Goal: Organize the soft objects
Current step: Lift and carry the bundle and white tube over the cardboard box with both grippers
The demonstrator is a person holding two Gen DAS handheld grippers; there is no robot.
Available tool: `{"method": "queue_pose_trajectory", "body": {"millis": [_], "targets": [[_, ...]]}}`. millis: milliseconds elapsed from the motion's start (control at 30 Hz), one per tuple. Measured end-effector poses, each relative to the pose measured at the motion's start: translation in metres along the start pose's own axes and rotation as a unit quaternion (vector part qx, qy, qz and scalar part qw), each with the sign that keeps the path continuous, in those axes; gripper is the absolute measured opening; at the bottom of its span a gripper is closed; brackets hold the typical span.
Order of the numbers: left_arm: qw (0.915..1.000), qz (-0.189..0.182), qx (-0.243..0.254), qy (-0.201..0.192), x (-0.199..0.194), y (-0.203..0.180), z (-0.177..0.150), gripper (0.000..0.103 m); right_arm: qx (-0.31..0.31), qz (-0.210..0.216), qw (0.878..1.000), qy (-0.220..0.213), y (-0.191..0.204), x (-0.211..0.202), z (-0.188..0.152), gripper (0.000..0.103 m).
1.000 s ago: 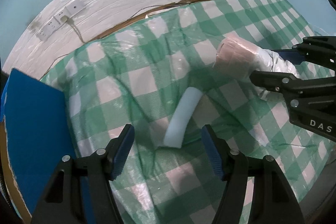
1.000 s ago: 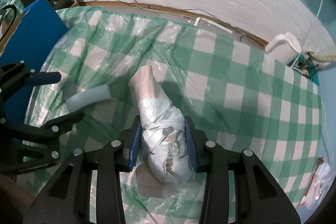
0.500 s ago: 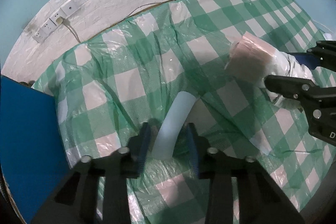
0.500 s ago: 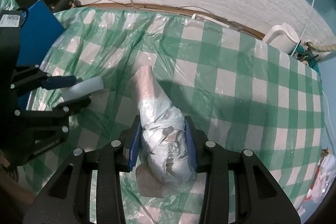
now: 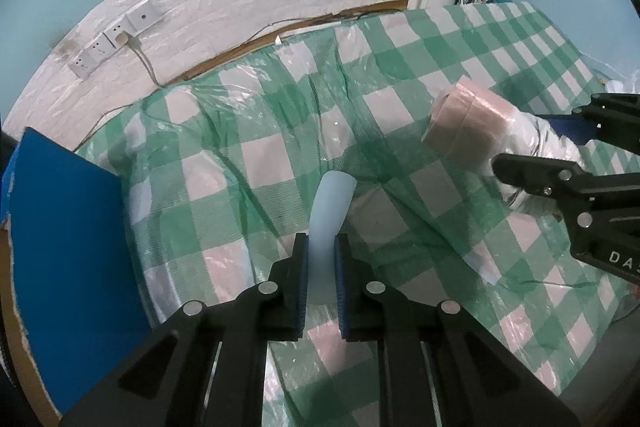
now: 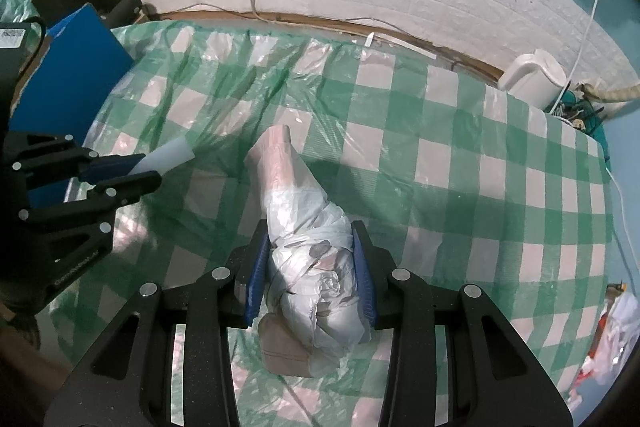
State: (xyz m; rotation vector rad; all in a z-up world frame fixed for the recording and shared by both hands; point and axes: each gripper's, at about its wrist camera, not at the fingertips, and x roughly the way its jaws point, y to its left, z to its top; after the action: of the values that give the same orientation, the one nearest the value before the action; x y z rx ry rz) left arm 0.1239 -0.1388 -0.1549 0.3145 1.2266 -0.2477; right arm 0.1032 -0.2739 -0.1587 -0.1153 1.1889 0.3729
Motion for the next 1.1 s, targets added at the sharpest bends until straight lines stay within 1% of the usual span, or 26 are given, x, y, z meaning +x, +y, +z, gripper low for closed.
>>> {"method": "queue_pose_trajectory", "body": {"millis": [300, 633, 700, 900, 1100], "targets": [[0.9999, -0.003, -0.004, -0.015, -0.026, 0.008, -0.009, 0.012, 0.0, -0.002, 1.0, -0.009, 0.011, -0.021, 0.0, 0.039], [0.9995, 0.011, -0.002, -0.029, -0.053, 0.009, -0.024, 0.012, 0.0, -0.002, 1.0, -0.021, 0.023, -0.047, -0.002, 0.039], [0.9995, 0.007, -0.003, -0.03, -0.059, 0.009, -0.027, 0.012, 0.0, -0.002, 1.0, -0.023, 0.025, -0.052, -0.002, 0.039], [0.9989, 0.009, 0.001, -0.047, -0.08, 0.007, -0.034, 0.012, -0.003, 0.003, 1.0, -0.03, 0.037, -0.065, 0.0, 0.039], [0.9982, 0.015, -0.005, -0.057, -0.099, 0.014, -0.042, 0.012, -0.006, 0.013, 0.999, -0.037, 0.05, -0.077, -0.001, 0.039]]}}
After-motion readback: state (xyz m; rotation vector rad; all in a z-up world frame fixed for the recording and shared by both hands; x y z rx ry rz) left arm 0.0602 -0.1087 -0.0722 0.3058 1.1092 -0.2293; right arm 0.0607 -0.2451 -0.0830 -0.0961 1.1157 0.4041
